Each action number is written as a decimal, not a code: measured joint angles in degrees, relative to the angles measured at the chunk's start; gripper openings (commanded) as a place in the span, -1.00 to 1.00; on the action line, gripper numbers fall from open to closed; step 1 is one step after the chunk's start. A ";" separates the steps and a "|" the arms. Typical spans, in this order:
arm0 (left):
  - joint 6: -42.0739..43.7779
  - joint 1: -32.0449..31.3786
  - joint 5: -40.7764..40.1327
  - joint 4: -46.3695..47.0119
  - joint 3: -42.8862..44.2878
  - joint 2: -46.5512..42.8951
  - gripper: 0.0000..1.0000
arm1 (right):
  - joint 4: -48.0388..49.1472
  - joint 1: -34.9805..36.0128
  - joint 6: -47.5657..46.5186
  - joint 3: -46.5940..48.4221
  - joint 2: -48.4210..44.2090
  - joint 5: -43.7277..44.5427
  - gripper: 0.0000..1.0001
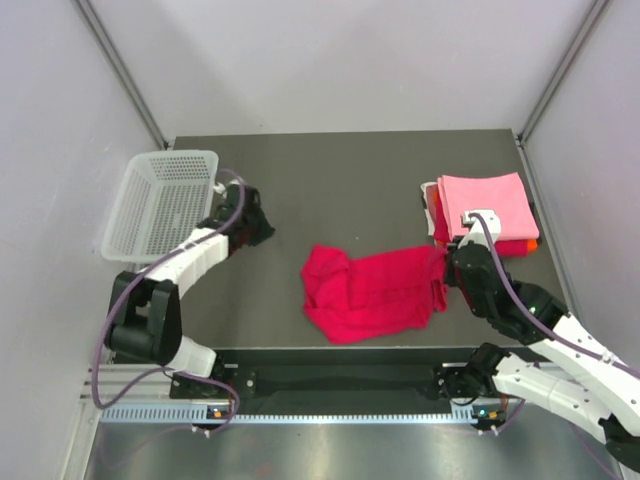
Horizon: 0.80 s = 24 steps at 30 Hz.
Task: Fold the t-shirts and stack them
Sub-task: Flatten the tshirt out
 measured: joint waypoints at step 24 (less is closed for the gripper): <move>1.79 -8.83 11.67 -1.55 -3.52 -3.10 0.06 | -1.20 0.00 7.21 -0.57 -0.94 -1.14 -0.95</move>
